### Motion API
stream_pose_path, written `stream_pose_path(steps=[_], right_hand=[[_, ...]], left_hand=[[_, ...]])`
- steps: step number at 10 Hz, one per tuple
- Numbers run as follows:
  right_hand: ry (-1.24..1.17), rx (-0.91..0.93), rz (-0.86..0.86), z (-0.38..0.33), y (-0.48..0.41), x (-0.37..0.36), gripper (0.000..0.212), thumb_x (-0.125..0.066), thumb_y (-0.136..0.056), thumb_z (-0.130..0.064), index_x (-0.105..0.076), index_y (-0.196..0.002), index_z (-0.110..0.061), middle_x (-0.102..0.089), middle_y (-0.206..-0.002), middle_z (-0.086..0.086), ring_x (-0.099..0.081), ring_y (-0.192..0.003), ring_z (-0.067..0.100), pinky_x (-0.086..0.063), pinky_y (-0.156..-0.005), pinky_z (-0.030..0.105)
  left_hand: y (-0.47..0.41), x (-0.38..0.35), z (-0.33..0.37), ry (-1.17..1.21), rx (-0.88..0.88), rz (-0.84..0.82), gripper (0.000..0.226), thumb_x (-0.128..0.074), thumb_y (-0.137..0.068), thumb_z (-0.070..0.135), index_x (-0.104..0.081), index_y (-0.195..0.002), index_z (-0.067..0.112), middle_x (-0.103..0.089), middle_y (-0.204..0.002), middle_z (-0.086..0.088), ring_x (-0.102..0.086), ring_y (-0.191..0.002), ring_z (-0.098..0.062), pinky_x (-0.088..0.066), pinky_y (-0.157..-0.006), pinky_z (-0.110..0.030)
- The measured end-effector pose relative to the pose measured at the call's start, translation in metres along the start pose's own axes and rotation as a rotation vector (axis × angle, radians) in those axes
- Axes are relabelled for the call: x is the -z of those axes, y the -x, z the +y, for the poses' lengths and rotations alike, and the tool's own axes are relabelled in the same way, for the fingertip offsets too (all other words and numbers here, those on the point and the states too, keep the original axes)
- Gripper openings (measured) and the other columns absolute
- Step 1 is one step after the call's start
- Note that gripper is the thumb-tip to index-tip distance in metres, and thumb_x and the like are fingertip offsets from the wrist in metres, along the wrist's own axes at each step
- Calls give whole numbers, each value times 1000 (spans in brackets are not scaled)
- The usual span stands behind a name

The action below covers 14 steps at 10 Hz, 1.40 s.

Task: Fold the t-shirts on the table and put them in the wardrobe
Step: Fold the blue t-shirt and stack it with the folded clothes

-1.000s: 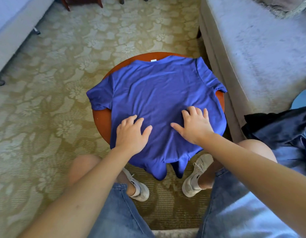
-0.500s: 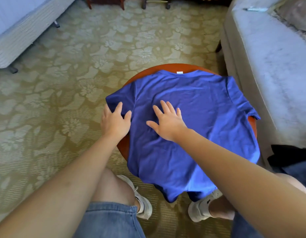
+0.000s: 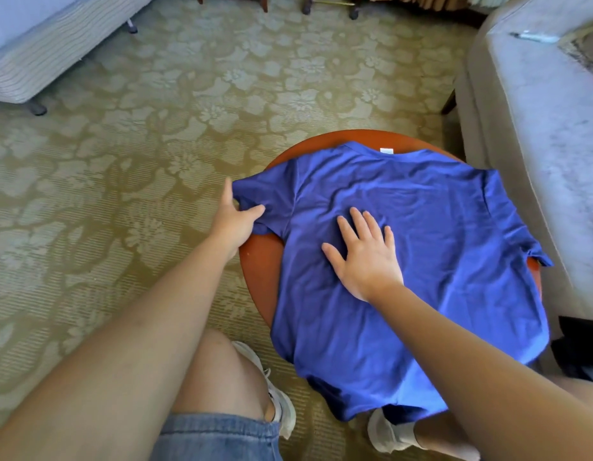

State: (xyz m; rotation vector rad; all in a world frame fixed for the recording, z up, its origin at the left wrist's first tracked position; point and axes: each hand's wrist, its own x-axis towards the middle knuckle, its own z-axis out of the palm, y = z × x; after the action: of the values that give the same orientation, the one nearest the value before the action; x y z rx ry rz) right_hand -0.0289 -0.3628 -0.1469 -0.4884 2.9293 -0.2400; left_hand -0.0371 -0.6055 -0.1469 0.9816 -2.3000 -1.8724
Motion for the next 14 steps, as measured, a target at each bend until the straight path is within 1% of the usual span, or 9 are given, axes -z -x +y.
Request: stream_pose_path(steps=[3,5,6,7,8,10,12,13,14], right_hand=[[16,-20,4,-2,0,1,69,-21,-97,-62,-12,-156,-27,0,-164,-4,6,-150,17,3,-122,46],[27,-17,2,-3,1,2,68,-22,-98,-61,-12,-156,-26,0,-164,-4,6,-150,17,2,-122,46],[29,-21,3,-4,1,1,68,-23,-98,-60,-13,-156,-25,0,-164,-4,6,-150,17,1,-122,46],[36,-26,2,-4,2,1,68,-23,-98,-60,-13,-156,-25,0,-164,-4,6,-150,17,1,-122,46],[35,-30,1,-4,2,1,68,-22,-98,-60,-13,-156,-26,0,-164,-4,6,-150,17,2,-122,45],[33,-30,8,-5,2,1,67,-23,-98,-60,-14,-155,-26,0,-164,-4,6,-150,17,2,-122,45],[31,-26,10,-4,1,1,68,-23,-98,-60,-14,-155,-26,-1,-164,-4,5,-150,17,1,-122,46],[30,-25,10,-4,2,1,68,-23,-98,-60,-14,-155,-25,-1,-164,-4,5,-150,17,1,-122,46],[27,-21,9,-3,2,1,68,-22,-98,-61,-15,-155,-25,-2,-164,-3,5,-150,18,1,-122,46]], left_hand=[[-2,-10,4,-32,-203,103,61,-68,-90,24,-43,-146,26,-39,-152,2,-38,-138,-14,-38,-101,-22],[-5,1,15,53,-139,201,78,-64,-92,11,-21,-154,30,-31,-157,1,-39,-138,-19,-41,-108,-35],[2,3,26,36,-184,158,63,-51,-99,11,-23,-152,31,-25,-158,4,-34,-139,-14,-36,-96,-23],[10,4,28,-73,-246,115,46,-37,-103,9,-39,-145,29,-41,-146,7,-46,-114,10,-34,-82,-11],[13,3,24,-217,-334,97,36,-37,-102,9,-63,-124,19,-59,-130,3,-56,-116,-7,-37,-86,-15],[10,1,27,-362,-221,-43,69,-58,-94,21,-24,-154,19,-19,-159,-3,-32,-140,-19,-31,-92,-21],[5,4,38,-104,-310,126,76,-57,-90,1,-22,-153,25,-32,-152,1,-36,-137,-14,-36,-81,-4],[4,9,40,-111,-329,351,69,-58,-90,2,-30,-150,20,-45,-131,-3,-49,-111,-15,-37,-85,-13],[1,9,32,-236,-101,359,77,-64,-91,31,-21,-153,15,-34,-152,-10,-40,-134,-27,-35,-106,-33]])
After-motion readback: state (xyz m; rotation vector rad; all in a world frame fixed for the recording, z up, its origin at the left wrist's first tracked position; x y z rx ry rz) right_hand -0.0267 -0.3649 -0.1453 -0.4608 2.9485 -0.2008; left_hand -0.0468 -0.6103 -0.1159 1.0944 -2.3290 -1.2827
